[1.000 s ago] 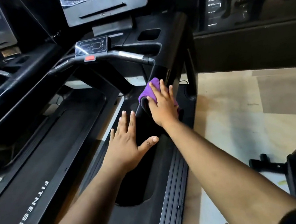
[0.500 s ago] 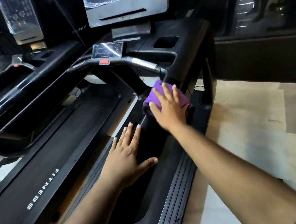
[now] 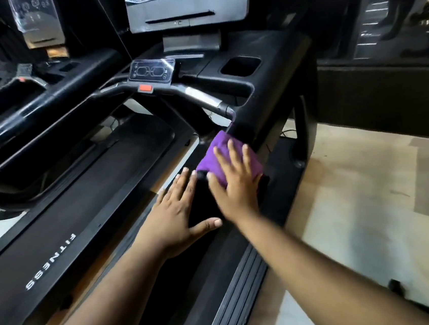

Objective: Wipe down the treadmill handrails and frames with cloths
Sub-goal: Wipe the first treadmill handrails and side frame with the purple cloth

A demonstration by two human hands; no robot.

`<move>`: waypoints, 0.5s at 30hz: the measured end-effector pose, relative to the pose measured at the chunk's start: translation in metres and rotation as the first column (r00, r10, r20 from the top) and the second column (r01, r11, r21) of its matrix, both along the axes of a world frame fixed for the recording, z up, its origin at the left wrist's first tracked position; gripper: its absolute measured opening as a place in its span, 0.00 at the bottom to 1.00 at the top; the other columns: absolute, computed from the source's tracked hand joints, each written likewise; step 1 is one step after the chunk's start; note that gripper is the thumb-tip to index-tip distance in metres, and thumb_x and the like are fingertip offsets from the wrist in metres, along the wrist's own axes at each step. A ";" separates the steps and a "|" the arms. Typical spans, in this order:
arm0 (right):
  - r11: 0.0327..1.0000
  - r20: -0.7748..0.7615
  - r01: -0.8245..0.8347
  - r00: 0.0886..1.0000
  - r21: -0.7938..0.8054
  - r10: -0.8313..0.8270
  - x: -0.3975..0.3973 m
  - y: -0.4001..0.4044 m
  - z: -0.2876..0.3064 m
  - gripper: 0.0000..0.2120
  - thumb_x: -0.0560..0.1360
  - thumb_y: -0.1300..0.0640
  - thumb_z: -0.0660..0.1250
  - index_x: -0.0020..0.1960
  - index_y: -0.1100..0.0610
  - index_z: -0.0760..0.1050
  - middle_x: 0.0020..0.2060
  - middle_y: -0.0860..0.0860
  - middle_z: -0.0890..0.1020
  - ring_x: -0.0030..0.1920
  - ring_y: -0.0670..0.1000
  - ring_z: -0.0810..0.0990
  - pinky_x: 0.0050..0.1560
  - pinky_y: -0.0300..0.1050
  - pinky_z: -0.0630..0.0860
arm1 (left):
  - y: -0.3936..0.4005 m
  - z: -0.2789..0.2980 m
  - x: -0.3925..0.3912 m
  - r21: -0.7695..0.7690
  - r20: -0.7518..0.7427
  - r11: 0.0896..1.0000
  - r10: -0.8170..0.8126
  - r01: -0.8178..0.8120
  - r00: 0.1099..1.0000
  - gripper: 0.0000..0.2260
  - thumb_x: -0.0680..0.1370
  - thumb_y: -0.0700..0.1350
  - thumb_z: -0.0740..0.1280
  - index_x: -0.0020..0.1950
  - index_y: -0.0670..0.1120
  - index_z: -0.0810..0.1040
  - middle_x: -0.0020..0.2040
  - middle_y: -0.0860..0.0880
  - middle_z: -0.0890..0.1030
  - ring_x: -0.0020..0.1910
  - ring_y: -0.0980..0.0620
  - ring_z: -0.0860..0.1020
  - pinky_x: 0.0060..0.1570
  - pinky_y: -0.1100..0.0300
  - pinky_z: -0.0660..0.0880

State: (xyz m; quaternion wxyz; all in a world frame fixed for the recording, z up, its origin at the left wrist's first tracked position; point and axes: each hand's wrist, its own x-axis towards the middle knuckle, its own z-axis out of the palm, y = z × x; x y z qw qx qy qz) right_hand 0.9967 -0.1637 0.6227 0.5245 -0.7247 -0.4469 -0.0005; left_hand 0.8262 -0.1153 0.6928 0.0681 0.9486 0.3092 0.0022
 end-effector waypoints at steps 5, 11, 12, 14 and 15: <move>0.991 -0.019 -0.071 0.997 0.116 0.074 0.027 -0.001 -0.022 0.30 0.82 0.40 0.57 0.79 0.54 0.66 0.82 0.58 0.58 0.82 0.64 0.48 0.81 0.53 0.48 | -0.001 -0.004 -0.001 0.044 -0.016 0.999 -0.007 0.007 1.000 0.52 0.67 0.86 0.48 0.80 0.61 0.32 0.83 0.53 0.36 0.81 0.56 0.37 0.81 0.50 0.42; 0.970 -0.634 0.199 0.770 0.141 -0.066 -0.012 -0.003 -0.035 0.38 0.79 0.35 0.59 0.82 0.45 0.49 0.84 0.51 0.46 0.83 0.50 0.44 0.83 0.55 0.45 | -0.001 -0.005 0.001 0.082 -0.020 0.997 -0.001 0.003 1.000 0.53 0.68 0.85 0.48 0.83 0.58 0.36 0.84 0.51 0.38 0.82 0.53 0.39 0.82 0.46 0.45; 0.973 -0.609 0.166 0.793 0.158 -0.037 -0.038 -0.011 -0.042 0.38 0.78 0.31 0.58 0.82 0.41 0.47 0.84 0.48 0.44 0.83 0.48 0.42 0.83 0.53 0.43 | -0.001 -0.005 0.001 0.080 -0.021 0.997 -0.002 0.004 1.000 0.53 0.67 0.85 0.48 0.83 0.58 0.37 0.84 0.50 0.38 0.82 0.53 0.39 0.82 0.46 0.45; 0.976 -0.519 0.091 0.854 0.200 0.027 -0.056 -0.023 -0.051 0.38 0.79 0.29 0.54 0.83 0.40 0.47 0.84 0.46 0.44 0.83 0.46 0.41 0.81 0.46 0.40 | 0.000 -0.006 0.000 0.087 -0.019 0.996 -0.007 0.009 1.000 0.53 0.67 0.85 0.47 0.83 0.57 0.38 0.84 0.50 0.38 0.82 0.53 0.39 0.81 0.47 0.44; 0.971 -0.484 0.082 0.874 0.225 0.038 -0.042 -0.018 -0.049 0.37 0.81 0.30 0.52 0.84 0.45 0.49 0.84 0.49 0.46 0.83 0.48 0.42 0.81 0.43 0.40 | 0.000 -0.007 0.000 0.097 -0.021 0.995 -0.008 0.010 1.000 0.53 0.68 0.85 0.47 0.83 0.58 0.37 0.84 0.50 0.38 0.82 0.53 0.39 0.81 0.47 0.44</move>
